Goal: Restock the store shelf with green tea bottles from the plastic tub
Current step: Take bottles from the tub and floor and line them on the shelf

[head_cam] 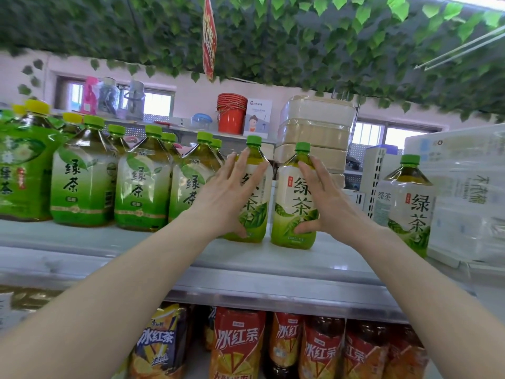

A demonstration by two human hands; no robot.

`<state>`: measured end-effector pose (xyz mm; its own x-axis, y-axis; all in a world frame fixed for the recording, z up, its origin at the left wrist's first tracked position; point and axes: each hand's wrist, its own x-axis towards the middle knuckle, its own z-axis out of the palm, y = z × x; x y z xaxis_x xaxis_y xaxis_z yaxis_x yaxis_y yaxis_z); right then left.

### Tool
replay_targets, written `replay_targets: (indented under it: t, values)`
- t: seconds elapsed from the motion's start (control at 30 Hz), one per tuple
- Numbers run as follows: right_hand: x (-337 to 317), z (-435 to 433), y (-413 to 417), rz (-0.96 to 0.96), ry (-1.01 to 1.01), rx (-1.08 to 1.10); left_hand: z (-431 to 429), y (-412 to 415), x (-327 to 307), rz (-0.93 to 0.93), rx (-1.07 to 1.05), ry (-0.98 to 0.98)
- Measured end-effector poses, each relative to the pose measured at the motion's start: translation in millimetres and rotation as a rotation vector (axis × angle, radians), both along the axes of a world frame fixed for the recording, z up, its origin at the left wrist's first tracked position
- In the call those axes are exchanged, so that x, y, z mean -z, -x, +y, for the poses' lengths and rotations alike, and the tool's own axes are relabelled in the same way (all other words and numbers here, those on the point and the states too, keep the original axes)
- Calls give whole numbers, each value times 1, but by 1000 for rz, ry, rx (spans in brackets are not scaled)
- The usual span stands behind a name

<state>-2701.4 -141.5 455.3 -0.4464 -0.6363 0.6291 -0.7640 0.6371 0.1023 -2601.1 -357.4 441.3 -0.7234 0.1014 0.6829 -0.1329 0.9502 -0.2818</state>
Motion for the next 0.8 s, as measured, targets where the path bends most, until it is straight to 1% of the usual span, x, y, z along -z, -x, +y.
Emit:
replay_targets:
  t: [0.17,0.33,0.47,0.67,0.8]
  values:
    - [0,1,-1,36,-25,35,-1,2,1,1,-15,11]
    - [-2,2,-20,76,-73,142,2,-10,1,5,-18,29]
    - [-6,6,-48,168,-130,260,1,-30,4,56,66,-28]
    - [2,13,-99,216,-126,295,3,-86,13,119,192,-8]
    - [21,15,-145,257,-174,356,3,-124,31,167,261,15]
